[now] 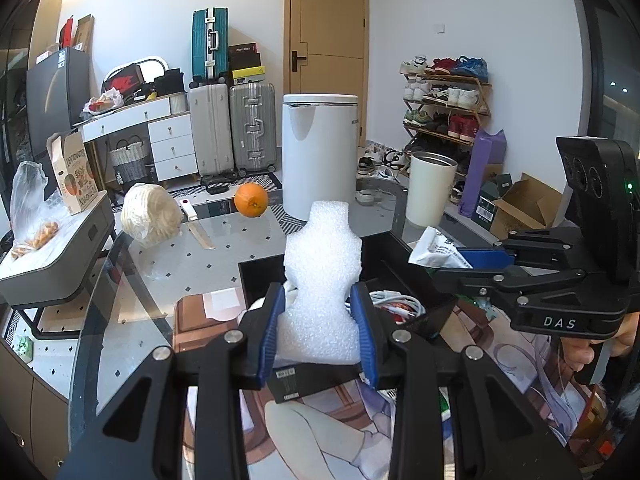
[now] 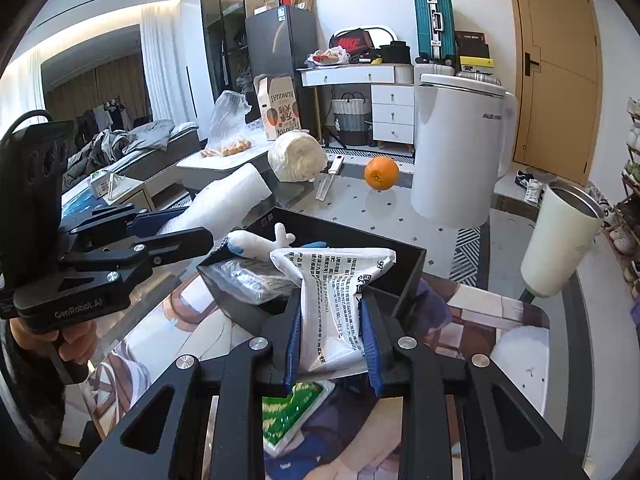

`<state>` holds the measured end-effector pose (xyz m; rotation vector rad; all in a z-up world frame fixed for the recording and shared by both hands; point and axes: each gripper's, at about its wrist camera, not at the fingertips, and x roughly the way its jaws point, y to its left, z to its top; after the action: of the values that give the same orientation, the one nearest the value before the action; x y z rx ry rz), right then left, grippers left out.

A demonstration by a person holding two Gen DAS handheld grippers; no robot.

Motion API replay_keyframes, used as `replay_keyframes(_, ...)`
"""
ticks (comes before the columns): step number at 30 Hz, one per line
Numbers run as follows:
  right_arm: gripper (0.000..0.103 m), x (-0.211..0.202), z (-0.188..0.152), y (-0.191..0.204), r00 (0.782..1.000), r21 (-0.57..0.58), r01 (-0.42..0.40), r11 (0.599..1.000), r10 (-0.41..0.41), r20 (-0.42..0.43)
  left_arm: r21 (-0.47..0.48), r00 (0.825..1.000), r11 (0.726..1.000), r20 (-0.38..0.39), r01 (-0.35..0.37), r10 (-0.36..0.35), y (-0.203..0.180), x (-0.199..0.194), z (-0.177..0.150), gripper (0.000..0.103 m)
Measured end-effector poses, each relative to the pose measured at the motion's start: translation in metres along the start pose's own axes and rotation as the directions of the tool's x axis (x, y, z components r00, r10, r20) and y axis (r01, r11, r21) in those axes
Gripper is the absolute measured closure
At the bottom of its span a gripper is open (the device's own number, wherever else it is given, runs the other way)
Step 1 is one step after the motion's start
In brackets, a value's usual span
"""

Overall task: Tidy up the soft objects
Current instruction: 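Carry the medicine packet over the black box while the left tool carries the foam there, then open the right tool to drop the packet in the box while the left tool releases the foam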

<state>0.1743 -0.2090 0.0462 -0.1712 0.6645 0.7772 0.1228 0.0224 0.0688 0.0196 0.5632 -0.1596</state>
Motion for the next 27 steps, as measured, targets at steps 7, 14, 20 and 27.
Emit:
replay_keyframes(7,0.077,0.029,0.014,-0.004,1.000,0.003,-0.012,1.000,0.012,-0.024,-0.008,1.000,1.000,-0.004,0.005,-0.005,0.004,0.011,0.002,0.071)
replay_keyframes(14,0.076,0.062,0.023,-0.011,0.998,-0.006,-0.003,1.000,0.002,-0.068,-0.014,1.000,1.000,-0.017,0.011,-0.011,0.009,0.023,0.002,0.071)
replay_keyframes(20,0.076,0.084,0.024,-0.016,0.993,-0.026,0.014,1.000,-0.017,-0.118,-0.013,1.000,1.000,-0.023,0.020,-0.020,0.011,0.030,0.004,0.071)
replay_keyframes(27,0.070,0.101,0.031,-0.017,0.985,-0.060,0.037,0.997,-0.047,-0.168,-0.006,0.999,1.000,-0.033,0.027,-0.027,0.009,0.036,0.006,0.071)
